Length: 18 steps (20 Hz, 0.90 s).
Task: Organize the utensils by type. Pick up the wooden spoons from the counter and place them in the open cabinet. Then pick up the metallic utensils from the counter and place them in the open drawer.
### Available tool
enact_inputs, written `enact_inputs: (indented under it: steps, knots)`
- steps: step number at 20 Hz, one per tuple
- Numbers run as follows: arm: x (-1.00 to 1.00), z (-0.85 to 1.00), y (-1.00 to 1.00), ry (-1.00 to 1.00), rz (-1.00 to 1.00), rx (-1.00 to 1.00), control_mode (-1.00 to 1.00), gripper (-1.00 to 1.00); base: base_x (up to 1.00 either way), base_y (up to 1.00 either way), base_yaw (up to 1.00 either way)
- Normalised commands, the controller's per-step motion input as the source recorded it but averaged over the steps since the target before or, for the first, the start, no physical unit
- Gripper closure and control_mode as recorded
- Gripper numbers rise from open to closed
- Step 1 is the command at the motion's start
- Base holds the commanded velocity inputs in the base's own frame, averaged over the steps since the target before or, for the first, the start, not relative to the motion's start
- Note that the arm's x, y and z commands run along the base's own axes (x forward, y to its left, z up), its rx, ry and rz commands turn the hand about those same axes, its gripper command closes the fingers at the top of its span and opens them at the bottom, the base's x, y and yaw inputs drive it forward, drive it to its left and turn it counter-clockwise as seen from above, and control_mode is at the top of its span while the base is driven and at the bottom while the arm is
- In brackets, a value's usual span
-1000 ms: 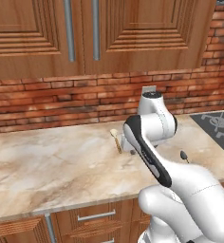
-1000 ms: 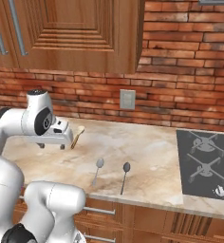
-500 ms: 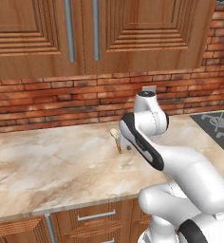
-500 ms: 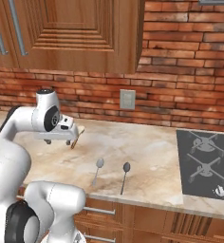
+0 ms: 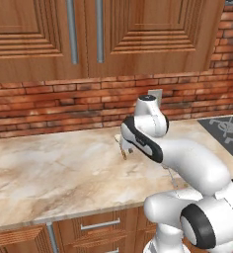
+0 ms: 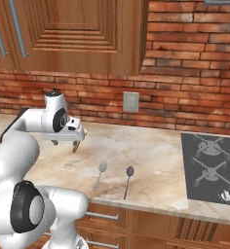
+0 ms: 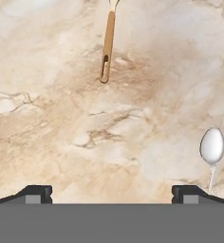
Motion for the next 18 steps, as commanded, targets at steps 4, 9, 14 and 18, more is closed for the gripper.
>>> enact_inputs:
  steps: [4,9,14,18]
  knots:
    - [0.44,-0.25,0.00,0.00,0.00,0.00,-1.00,-1.00,0.00,0.00,0.00]
    - [0.46,-0.26,0.01,0.00,0.00,0.00,-1.00,-1.00,0.00,0.00,0.00]
    - [0.42,-0.25,0.05,0.00,0.00,0.00,-1.00,-1.00,0.00,0.00,0.00]
    - [0.41,-0.27,0.09,0.00,0.00,0.00,-1.00,-1.00,0.00,0.00,0.00]
